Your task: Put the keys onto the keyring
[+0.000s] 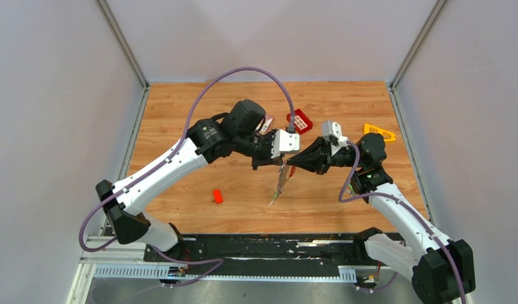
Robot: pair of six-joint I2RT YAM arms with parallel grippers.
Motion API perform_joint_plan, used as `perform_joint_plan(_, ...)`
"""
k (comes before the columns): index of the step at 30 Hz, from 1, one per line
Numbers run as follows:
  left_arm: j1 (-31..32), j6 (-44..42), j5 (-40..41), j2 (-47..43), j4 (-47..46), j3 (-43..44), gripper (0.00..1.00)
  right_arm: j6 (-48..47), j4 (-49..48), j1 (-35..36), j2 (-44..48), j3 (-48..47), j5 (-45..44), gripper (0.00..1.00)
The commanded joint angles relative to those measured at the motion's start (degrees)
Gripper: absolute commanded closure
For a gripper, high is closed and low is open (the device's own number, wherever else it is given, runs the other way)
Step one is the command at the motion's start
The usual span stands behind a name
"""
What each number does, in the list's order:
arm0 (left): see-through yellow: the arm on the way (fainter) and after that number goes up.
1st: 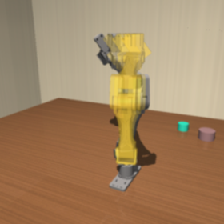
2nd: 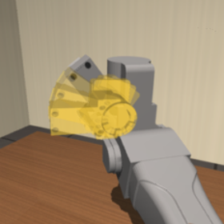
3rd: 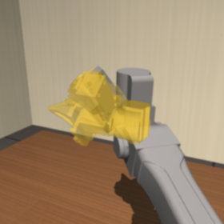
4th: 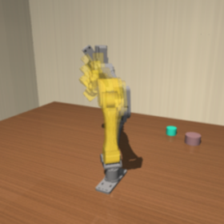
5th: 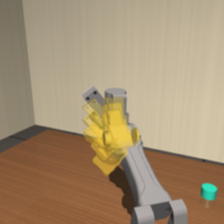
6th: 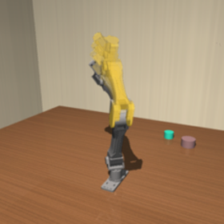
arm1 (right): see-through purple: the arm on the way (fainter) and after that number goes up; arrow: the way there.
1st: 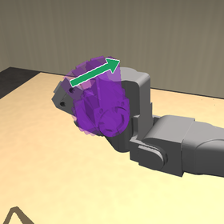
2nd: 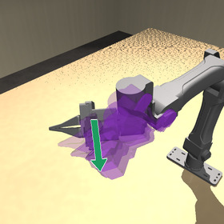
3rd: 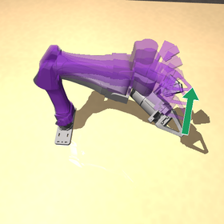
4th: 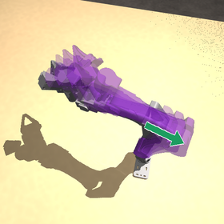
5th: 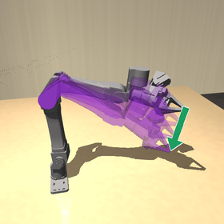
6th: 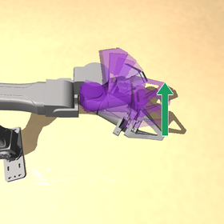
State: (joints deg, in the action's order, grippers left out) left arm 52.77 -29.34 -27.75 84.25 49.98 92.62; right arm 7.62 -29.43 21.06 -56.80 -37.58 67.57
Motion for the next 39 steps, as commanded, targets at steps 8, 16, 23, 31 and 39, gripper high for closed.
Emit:
perform_joint_plan(8,0.07,0.47,-2.77,1.12,-1.59,1.69,1.00,3.33,-6.05,-0.10,0.90,-1.72,0.07,1.00)
perform_joint_plan(16,0.00,1.22,-2.86,2.40,-2.25,2.79,1.00,4.16,-7.04,-0.15,0.67,-1.18,-0.16,1.00)
perform_joint_plan(23,0.05,0.59,-0.22,1.80,-2.29,3.10,1.00,2.71,-5.33,-0.14,0.74,-1.39,0.34,1.00)
perform_joint_plan(31,0.05,-0.27,1.26,1.74,0.64,6.55,1.00,-4.21,1.82,0.05,1.11,-2.77,1.52,1.00)
perform_joint_plan(39,0.05,0.03,1.29,2.36,2.86,7.83,1.00,-7.39,5.88,0.12,1.54,-3.54,1.69,1.00)
